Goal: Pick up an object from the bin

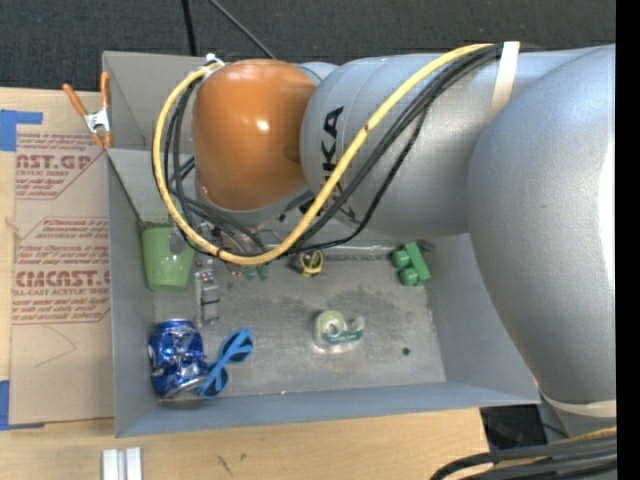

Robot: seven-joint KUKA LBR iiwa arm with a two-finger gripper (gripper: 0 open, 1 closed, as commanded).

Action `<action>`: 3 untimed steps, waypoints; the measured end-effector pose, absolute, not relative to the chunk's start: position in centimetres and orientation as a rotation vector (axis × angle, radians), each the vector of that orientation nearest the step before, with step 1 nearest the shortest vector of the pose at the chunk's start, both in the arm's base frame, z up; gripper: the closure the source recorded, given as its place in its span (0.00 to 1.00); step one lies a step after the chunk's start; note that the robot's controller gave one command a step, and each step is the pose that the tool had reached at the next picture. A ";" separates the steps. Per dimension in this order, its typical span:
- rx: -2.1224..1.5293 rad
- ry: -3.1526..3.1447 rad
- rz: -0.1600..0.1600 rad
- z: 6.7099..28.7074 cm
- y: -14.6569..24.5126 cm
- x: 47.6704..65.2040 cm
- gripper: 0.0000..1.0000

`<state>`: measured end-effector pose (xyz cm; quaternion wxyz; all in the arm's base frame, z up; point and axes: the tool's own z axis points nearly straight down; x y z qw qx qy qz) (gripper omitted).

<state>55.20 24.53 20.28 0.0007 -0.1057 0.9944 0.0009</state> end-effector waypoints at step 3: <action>-1.286 2.856 0.002 20.1 24.8 51.6 1.00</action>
Offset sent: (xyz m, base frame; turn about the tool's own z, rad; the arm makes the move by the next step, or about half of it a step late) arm -0.0642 -0.0273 -0.1236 0.0173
